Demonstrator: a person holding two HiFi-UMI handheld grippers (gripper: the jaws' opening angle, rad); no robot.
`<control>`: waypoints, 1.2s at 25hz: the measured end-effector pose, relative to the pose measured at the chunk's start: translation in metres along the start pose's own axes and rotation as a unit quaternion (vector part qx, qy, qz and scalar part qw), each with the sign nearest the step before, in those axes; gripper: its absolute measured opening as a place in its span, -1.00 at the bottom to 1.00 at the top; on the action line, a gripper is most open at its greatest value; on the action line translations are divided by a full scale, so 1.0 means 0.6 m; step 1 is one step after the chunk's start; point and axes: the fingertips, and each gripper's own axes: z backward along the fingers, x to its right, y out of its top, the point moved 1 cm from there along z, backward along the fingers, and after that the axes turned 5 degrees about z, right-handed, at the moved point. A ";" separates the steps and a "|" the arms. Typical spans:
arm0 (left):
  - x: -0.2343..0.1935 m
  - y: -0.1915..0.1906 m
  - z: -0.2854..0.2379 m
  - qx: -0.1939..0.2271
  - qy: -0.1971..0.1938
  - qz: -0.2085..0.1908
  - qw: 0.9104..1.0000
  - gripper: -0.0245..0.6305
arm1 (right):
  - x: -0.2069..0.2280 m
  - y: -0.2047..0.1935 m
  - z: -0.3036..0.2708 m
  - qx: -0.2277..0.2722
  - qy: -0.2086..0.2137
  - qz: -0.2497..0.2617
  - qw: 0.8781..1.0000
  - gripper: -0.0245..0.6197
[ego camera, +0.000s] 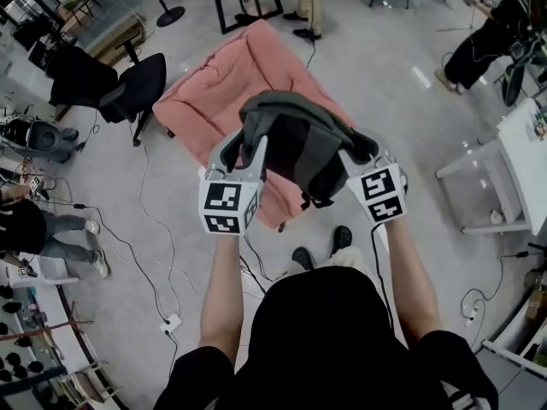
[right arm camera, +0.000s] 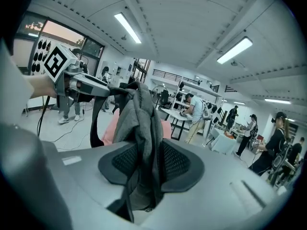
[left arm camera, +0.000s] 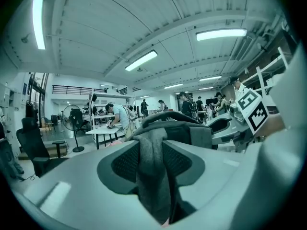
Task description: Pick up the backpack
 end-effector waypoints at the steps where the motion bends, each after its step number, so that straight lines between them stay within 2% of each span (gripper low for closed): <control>1: -0.004 0.010 0.005 0.006 0.001 -0.002 1.000 -0.50 | 0.002 0.013 0.002 0.006 -0.003 0.004 1.000 -0.49; 9: -0.014 0.103 0.046 0.053 0.005 -0.045 0.998 -0.50 | 0.021 0.103 0.036 0.042 -0.014 0.032 0.999 -0.49; 15: -0.021 0.150 0.057 0.073 0.010 -0.057 0.996 -0.50 | 0.037 0.150 0.051 0.063 -0.022 0.046 0.997 -0.49; 24: -0.008 0.201 0.074 0.102 0.013 -0.071 0.992 -0.50 | 0.058 0.191 0.083 0.087 -0.040 0.059 0.994 -0.49; 30: 0.025 0.222 0.084 0.112 0.013 -0.082 0.990 -0.50 | 0.076 0.192 0.116 0.098 -0.050 0.062 0.992 -0.49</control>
